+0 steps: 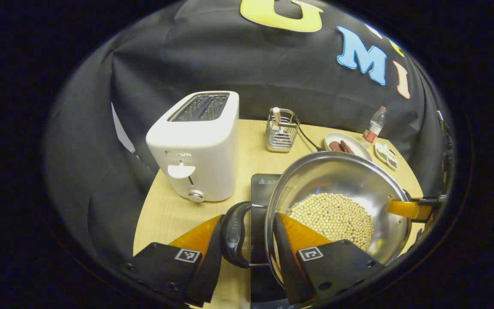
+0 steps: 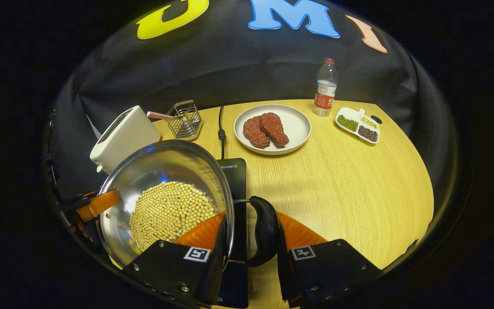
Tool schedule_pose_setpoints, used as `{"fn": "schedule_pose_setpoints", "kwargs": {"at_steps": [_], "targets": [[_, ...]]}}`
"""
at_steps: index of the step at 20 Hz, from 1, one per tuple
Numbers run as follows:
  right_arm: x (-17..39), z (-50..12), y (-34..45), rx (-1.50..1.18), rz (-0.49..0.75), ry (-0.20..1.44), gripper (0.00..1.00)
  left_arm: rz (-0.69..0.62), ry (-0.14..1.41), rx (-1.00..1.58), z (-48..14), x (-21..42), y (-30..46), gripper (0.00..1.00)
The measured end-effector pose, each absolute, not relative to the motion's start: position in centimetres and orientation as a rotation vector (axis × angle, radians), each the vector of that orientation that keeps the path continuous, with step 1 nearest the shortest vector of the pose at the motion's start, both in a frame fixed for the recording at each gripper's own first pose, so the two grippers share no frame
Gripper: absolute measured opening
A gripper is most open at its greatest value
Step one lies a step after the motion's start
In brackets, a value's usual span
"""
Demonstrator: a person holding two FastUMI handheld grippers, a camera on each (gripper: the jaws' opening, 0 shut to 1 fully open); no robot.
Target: First push the handle of the pot to place it horizontally, then grasp the pot with both hands and set it on the induction cooktop.
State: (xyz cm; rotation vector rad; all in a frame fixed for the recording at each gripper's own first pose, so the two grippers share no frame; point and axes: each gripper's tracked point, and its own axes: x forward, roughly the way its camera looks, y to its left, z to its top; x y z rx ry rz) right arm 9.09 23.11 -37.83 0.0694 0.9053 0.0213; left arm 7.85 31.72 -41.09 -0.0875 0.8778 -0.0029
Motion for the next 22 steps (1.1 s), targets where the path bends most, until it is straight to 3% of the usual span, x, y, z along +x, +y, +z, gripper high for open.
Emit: {"fn": "schedule_pose_setpoints", "kwargs": {"at_steps": [2,7,11,15,16,18,22], "targets": [[9.0,-38.2,23.1,0.069,0.022,0.91,0.54,-0.006,0.883,-0.107,-41.1,7.7,31.7,0.68],[9.4,-38.2,23.1,0.083,0.033,0.894,0.54,0.001,0.854,-0.09,-40.9,8.0,31.7,0.65],[9.8,-38.2,23.3,0.085,0.058,0.885,0.54,0.036,0.843,-0.139,-40.5,8.1,31.8,0.72],[10.1,-36.5,22.8,0.042,0.109,0.837,0.65,0.087,0.803,-0.129,-38.9,8.1,32.1,0.76],[10.1,-35.8,22.6,0.021,0.119,0.813,0.74,0.099,0.789,-0.119,-38.1,8.0,32.2,0.78],[10.2,-34.2,22.0,-0.001,0.143,0.769,0.83,0.118,0.754,-0.115,-36.3,8.1,32.1,0.79],[9.3,-30.7,19.4,0.003,0.15,0.691,0.82,0.146,0.649,-0.126,-31.3,7.6,29.1,0.8]]}}
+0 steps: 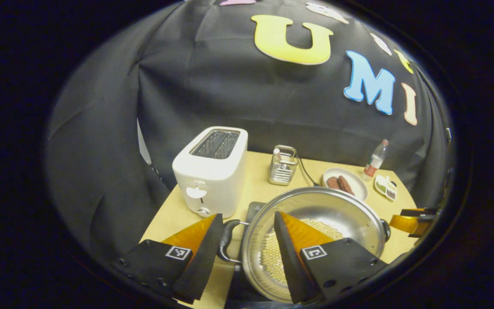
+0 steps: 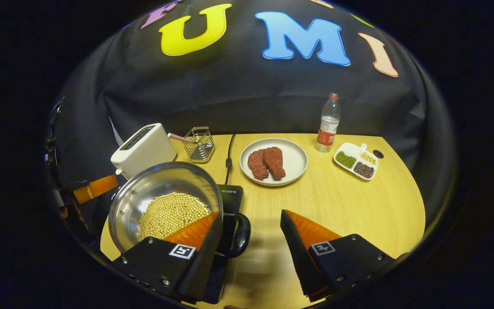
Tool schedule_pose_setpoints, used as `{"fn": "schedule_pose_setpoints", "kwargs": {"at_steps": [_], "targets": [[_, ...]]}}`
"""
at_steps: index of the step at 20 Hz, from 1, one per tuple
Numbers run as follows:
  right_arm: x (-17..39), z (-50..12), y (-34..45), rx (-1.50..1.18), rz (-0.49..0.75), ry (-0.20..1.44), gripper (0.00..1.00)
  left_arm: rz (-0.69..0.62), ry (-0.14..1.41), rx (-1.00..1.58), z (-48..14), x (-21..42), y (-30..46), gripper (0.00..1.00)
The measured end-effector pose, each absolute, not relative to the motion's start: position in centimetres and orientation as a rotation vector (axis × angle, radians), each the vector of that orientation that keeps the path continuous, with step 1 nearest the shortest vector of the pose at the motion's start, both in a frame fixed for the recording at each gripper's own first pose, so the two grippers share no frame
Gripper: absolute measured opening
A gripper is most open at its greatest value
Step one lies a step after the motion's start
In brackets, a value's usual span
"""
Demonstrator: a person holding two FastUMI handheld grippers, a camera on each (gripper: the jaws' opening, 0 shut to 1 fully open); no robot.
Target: First push the handle of the pot to place it horizontally, then grasp the pot with both hands and set it on the induction cooktop.
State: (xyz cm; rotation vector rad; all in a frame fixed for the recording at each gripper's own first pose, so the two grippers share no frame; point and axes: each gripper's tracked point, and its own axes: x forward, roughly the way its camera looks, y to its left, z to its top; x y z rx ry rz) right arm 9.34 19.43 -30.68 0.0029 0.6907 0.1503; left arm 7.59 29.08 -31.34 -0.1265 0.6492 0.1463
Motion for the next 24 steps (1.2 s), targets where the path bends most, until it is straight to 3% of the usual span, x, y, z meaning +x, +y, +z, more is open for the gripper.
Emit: {"fn": "schedule_pose_setpoints", "kwargs": {"at_steps": [17,18,19,20,22,23,24], "targets": [[3.0,-5.5,0.1,-0.019,0.032,0.186,0.82,0.054,0.131,0.017,-2.5,3.6,2.9,0.79],[2.6,-4.5,-0.4,-0.015,0.029,0.162,0.72,0.05,0.119,0.012,-1.4,2.9,1.7,0.78],[2.3,-3.6,-1.0,-0.014,0.026,0.144,0.82,0.041,0.113,0.001,-0.6,2.2,0.5,0.8],[2.0,-3.3,-1.3,-0.018,0.036,0.127,0.83,0.042,0.101,-0.006,-0.2,1.8,-0.2,0.86],[1.4,-2.9,-2.2,-0.036,0.042,0.111,0.98,0.055,0.093,-0.003,0.0,0.8,-1.2,1.0],[1.0,-2.9,-2.2,-0.035,0.055,0.114,0.99,0.062,0.1,0.002,-0.1,0.5,-1.5,0.92],[0.8,-3.0,-2.2,-0.027,0.07,0.12,0.99,0.069,0.107,0.008,-0.4,0.1,-1.9,0.92]]}}
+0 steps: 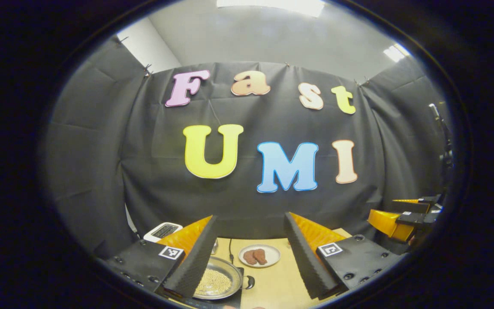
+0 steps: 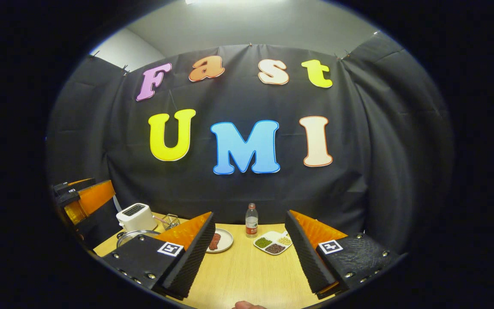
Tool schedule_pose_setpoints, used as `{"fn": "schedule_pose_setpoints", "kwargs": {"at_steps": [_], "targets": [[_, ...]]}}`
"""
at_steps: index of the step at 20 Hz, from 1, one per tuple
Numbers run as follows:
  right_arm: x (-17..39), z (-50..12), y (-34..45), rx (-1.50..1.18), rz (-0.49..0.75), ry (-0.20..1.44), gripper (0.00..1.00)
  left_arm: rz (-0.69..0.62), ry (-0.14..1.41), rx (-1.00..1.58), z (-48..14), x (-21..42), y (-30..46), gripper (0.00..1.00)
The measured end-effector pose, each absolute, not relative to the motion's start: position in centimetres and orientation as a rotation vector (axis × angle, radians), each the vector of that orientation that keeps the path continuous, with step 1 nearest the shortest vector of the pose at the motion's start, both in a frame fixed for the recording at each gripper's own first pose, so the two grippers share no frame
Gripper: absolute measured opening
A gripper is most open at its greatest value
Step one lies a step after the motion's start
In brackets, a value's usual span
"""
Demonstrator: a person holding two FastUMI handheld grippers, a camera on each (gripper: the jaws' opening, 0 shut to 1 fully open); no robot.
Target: First push the handle of the pot to place it horizontally, then grasp the pot with both hands and set it on the induction cooktop.
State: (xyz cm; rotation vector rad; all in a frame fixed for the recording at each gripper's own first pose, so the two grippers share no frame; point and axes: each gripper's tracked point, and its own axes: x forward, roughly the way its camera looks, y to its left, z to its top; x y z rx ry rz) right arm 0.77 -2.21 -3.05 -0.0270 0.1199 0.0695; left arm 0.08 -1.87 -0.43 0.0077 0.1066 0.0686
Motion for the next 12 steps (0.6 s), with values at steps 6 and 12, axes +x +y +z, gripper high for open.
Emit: {"fn": "schedule_pose_setpoints", "kwargs": {"at_steps": [6,12], "targets": [[-0.3,-2.8,-3.0,-0.006,0.067,0.115,0.99,0.066,0.093,0.002,0.2,-1.8,-2.6,1.0],[-1.8,-2.3,-2.4,0.028,0.015,0.111,0.99,0.043,0.087,-0.003,0.2,-2.7,-0.4,0.98]]}}
